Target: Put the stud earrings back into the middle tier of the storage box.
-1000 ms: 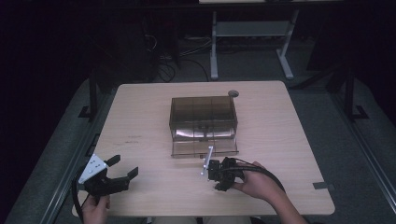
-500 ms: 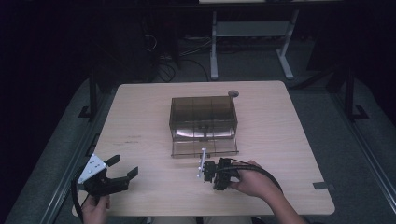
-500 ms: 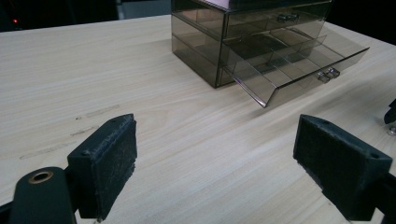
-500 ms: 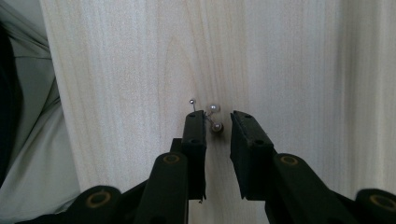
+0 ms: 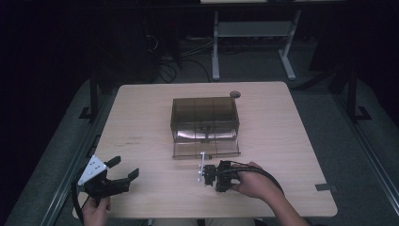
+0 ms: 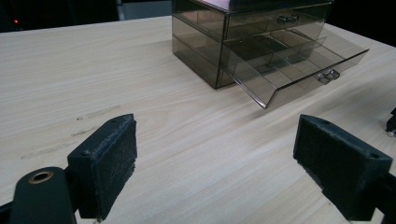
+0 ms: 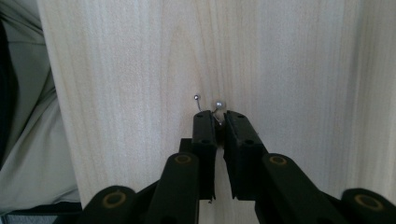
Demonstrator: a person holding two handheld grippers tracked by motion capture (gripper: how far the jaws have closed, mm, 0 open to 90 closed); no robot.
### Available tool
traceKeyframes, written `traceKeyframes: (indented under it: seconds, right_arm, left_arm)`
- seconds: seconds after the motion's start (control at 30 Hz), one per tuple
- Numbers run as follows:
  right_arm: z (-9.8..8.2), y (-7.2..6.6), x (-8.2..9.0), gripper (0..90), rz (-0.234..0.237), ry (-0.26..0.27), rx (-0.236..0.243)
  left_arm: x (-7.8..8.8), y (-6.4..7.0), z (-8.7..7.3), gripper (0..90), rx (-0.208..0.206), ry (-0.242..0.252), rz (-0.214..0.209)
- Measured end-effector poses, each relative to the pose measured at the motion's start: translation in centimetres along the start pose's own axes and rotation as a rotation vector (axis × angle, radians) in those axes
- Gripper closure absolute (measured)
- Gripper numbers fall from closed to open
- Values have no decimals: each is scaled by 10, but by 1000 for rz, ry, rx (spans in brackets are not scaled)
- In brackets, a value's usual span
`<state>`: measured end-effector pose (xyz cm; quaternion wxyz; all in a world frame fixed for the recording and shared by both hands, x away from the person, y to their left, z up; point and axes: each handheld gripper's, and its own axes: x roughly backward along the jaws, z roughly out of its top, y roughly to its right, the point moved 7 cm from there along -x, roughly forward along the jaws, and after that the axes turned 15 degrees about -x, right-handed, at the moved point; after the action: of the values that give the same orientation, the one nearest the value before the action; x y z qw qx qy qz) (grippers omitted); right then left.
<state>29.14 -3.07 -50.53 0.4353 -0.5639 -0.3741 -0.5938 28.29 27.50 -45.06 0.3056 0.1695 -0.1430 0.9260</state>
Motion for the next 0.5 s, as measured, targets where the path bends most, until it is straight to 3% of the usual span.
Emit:
traceKeyframes:
  seconds: [0.17,0.5]
  right_arm:
    - [0,0,0,848,3,-18,0]
    - [-6,2,3,853,12,12,-13]
  left_arm:
    - [0,0,0,129,1,6,-1]
    - [0,0,0,128,2,2,-2]
